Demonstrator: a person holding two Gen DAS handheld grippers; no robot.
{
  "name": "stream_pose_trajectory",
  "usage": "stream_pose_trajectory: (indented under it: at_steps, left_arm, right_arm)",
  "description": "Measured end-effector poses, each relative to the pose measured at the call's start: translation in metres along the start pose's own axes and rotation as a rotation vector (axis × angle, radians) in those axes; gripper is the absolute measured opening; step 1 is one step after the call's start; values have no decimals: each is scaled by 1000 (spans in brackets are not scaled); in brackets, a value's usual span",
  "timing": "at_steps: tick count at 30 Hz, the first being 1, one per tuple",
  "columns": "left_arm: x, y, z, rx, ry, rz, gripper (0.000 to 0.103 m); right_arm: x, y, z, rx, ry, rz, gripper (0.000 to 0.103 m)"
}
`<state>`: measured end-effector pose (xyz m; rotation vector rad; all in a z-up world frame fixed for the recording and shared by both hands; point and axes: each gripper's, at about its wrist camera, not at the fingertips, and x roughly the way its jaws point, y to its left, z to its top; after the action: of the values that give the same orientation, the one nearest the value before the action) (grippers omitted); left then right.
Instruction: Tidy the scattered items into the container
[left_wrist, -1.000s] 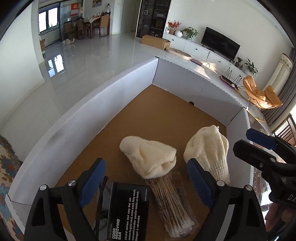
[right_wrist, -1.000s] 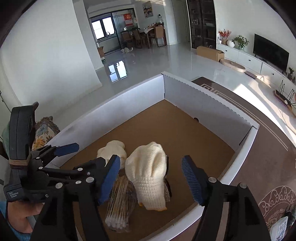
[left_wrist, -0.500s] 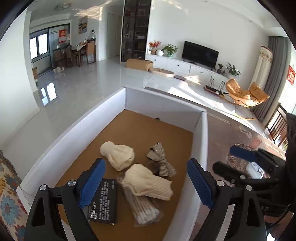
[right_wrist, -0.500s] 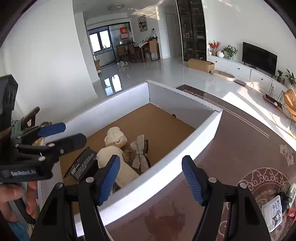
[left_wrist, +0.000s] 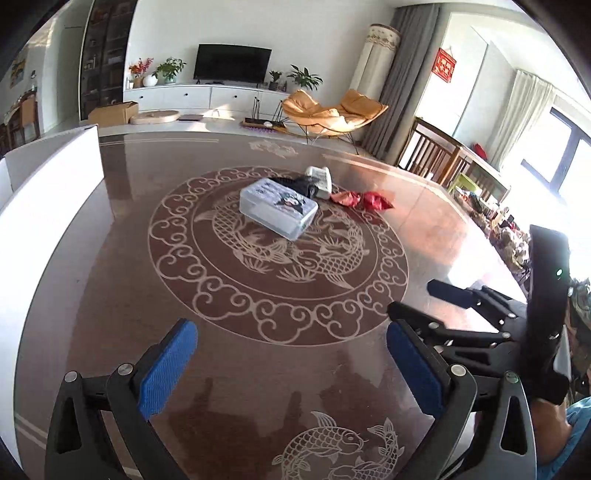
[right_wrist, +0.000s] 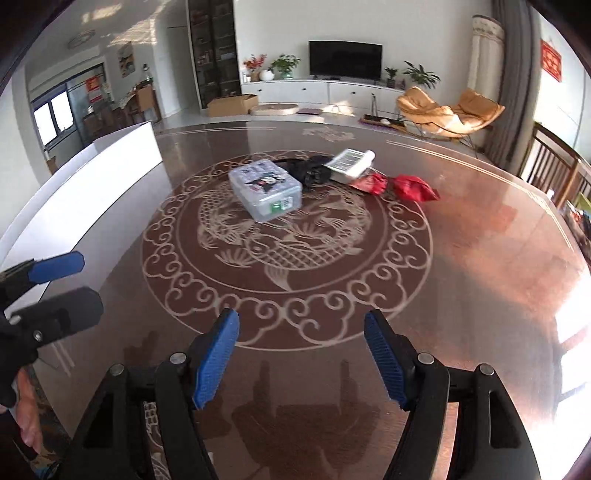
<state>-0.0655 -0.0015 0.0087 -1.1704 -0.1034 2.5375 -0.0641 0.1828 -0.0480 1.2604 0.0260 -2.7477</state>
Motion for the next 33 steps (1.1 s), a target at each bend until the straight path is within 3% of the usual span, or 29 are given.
stream_pose_trajectory:
  at_steps: [4, 8, 16, 33]
  left_arm:
    - [31, -10, -7, 41, 21, 13, 103]
    - [41, -10, -6, 77, 21, 32, 103]
    - [49, 9, -6, -23, 44, -4, 103]
    - [48, 8, -7, -4, 53, 15, 103]
  right_arm:
    - [3, -28, -13, 70, 2, -43, 71]
    - [15, -24, -18, 90, 10, -37, 71]
    - [26, -17, -19, 101, 27, -25, 73]
    - [33, -4, -18, 46, 55, -77, 78]
